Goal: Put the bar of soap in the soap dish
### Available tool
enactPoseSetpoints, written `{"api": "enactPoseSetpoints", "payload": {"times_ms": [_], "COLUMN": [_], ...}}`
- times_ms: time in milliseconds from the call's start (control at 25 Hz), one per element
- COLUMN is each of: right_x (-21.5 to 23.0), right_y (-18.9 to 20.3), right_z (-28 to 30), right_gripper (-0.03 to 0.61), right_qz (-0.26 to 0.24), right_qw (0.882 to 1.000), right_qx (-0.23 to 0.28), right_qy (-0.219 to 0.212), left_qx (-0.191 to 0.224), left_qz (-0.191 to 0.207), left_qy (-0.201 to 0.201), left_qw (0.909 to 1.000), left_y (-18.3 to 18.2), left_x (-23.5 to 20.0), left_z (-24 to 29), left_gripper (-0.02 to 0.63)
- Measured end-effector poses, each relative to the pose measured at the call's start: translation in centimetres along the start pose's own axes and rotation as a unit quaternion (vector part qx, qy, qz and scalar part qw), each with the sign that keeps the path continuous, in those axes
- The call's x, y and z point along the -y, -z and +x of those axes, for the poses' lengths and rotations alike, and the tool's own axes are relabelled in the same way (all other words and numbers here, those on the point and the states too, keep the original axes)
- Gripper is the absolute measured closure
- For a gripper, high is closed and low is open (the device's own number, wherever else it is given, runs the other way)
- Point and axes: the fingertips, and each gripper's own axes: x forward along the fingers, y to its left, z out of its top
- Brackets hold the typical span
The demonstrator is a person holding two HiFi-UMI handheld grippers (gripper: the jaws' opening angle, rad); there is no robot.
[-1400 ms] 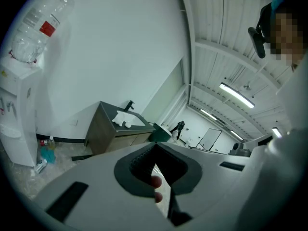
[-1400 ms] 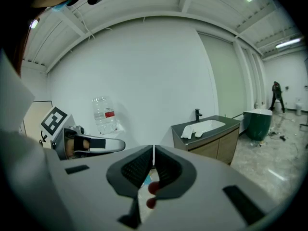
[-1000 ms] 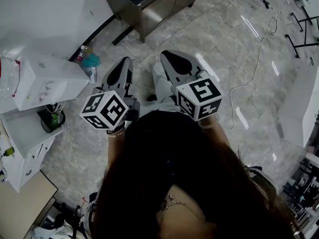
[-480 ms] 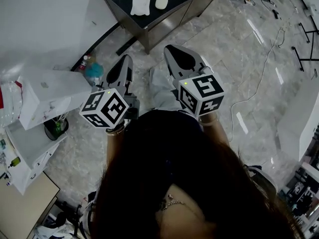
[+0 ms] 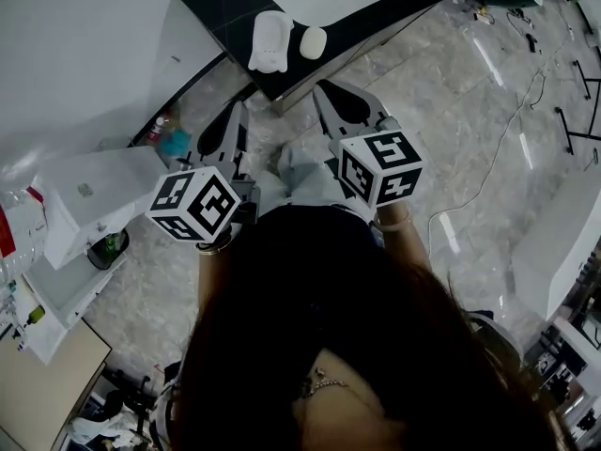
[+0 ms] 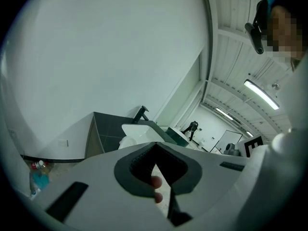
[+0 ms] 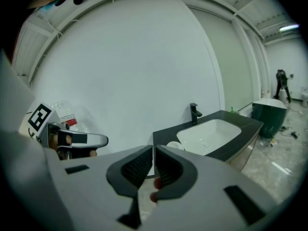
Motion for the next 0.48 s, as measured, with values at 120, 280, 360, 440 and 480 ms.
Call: {"api": "enactPoseSetpoints", "payload": {"times_ms": [120,280,360,440,480], "right_x": [1.6,4.3,5.5,6.7,7.3], "right_y": [0.2,0.3,0.4,0.6,0.7], "right_z": [2.5,5.7,7.2,8.8,9.6], "right_gripper": [0.558,0.558,0.557,0.555,0.549], "right_qz": [0.005,0.009,0.011,0.015,0.019], "right_qw": [1.000,0.999,0.997,0.996,0.994], "right_qx": [-0.019,-0.035,-0.042,-0.050,-0.055], "right_qy": [0.005,0.037,0.059,0.079,0.088], "left_qx": [-0.002,-0.006,-0.010,-0.016,-0.019], "left_qz": [-0.004,-0.003,-0.002,0.003,0.005], "left_qy": [-0.004,0.002,0.009,0.018,0.022], "left_qw": [1.0000,1.0000,0.9999,0.9997,0.9996], "left_y": [-1.1,-2.7,-3.5,-4.5,-5.0], "left_x": [-1.3,-3.0,-3.9,-4.6,-5.0], "left_z": [1.5,3.7,4.7,5.9,6.5], "left_gripper": [0.617,0.617,0.617,0.617,0.617]}}
